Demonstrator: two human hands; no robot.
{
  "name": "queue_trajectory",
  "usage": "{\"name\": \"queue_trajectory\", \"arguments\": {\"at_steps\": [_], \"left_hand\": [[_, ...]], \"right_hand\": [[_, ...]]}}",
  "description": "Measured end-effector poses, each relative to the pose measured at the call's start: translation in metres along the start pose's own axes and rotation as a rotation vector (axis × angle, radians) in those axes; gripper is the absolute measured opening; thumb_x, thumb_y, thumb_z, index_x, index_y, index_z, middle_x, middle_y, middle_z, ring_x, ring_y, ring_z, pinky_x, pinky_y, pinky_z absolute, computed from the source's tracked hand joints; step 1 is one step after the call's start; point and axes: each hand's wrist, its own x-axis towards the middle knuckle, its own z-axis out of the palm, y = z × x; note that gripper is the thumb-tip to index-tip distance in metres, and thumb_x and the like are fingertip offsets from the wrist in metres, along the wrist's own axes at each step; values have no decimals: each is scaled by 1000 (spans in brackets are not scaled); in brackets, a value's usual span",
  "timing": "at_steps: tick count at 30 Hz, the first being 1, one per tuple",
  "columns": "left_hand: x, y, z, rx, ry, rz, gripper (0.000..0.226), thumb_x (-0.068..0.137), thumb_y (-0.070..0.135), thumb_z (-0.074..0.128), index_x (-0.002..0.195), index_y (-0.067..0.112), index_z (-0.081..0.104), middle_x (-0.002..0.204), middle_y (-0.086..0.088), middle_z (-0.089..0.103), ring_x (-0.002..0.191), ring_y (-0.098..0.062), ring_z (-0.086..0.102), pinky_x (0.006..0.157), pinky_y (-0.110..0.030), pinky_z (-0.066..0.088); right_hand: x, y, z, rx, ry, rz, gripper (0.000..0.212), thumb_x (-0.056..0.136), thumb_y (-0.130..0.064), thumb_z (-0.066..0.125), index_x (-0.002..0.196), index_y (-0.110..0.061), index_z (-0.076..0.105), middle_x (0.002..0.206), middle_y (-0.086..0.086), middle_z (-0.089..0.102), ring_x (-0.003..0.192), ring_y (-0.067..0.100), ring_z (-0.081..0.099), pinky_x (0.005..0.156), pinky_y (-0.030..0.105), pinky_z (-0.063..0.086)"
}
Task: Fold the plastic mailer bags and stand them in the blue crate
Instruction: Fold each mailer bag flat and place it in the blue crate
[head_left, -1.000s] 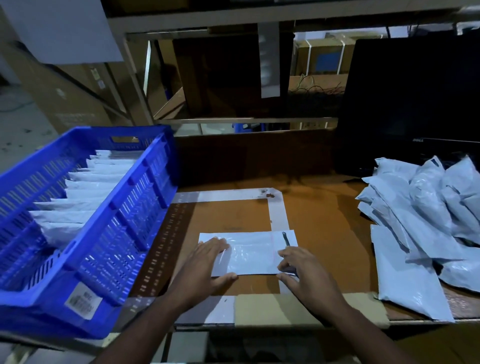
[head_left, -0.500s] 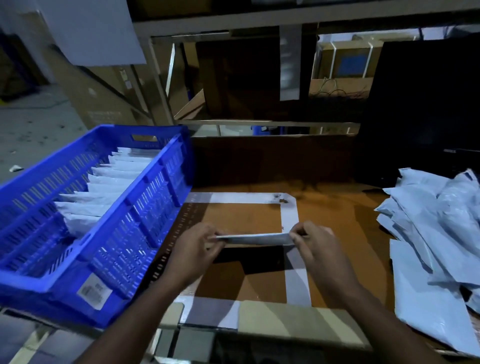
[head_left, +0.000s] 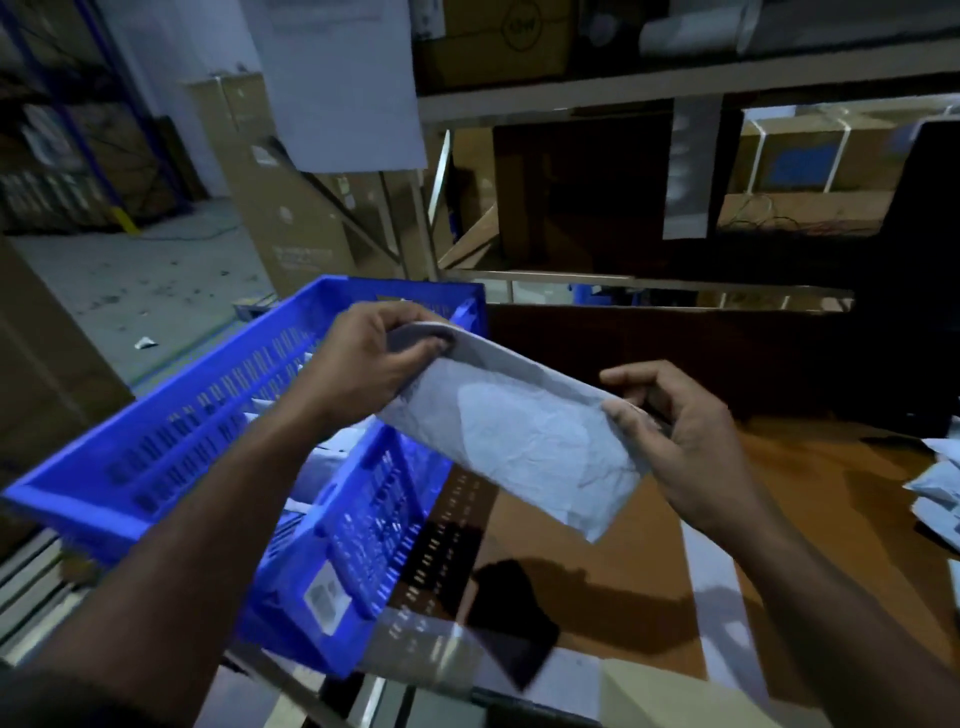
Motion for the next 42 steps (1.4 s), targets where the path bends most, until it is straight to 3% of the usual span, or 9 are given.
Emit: {"name": "queue_trajectory", "arguments": {"at_steps": [5,8,11,15,19,24,30,37,42], "left_hand": [[13,-31,-84,-7,56,13,15,95,8,69,93,20,77,80,6,72,70,0,58,62,-19,46],[16,-57,-143,15,63,63,29,92,7,72,82,34,78,74,17,72,67,6,56,62,-13,46],[13,-80,-191,128,79,104,44,89,11,74,80,55,74,70,31,67,63,14,53,60,-6,40],[6,-120,-234,159,94,84,6,88,14,74,89,18,79,60,27,62,51,12,48,49,-4,34],[2,-156,-264,215,25,42,23,79,29,77,97,15,77,82,16,75,72,4,61,61,-12,47],[-1,-187,-248,265,-297,24,14,83,25,82,96,21,78,90,12,76,83,2,68,72,-12,51],[0,-229,-196,513,-608,76,11,83,28,83,92,28,75,82,16,72,76,-4,65,75,-34,52],[-7,-249,-153,787,-752,143,19,83,42,76,93,29,68,79,15,62,81,-8,60,68,-30,43],[-13,-251,-137,995,-753,223,35,85,53,70,100,22,66,105,4,70,102,-22,64,67,-32,37]], "right_hand": [[45,-47,61,98,-60,-44,32,89,-17,74,118,-25,66,91,-4,69,88,12,68,71,29,59],[76,-71,105,81,-143,-108,36,87,-13,77,120,-23,67,94,1,71,89,17,69,76,41,60],[103,-92,147,27,-150,-192,35,86,-14,79,118,-19,69,95,-1,71,91,14,69,81,35,57],[126,-110,201,-77,-145,-235,33,86,-19,79,117,-24,68,97,-6,70,91,6,66,80,29,55],[132,-112,237,-170,-176,-197,34,87,-18,78,119,-24,69,88,-12,66,80,1,61,73,17,48],[117,-100,239,-477,-424,-94,41,90,-27,75,128,-32,61,88,-19,57,76,0,58,69,23,47],[116,-91,241,-801,-693,-18,33,86,-33,77,117,-31,65,97,-13,69,83,6,62,79,34,52],[113,-78,279,-1141,-850,57,19,78,-21,77,94,-22,66,103,1,68,96,27,64,68,30,45],[114,-72,299,-1320,-900,27,11,78,-5,67,83,-13,61,96,11,67,85,32,66,66,33,50]]}}
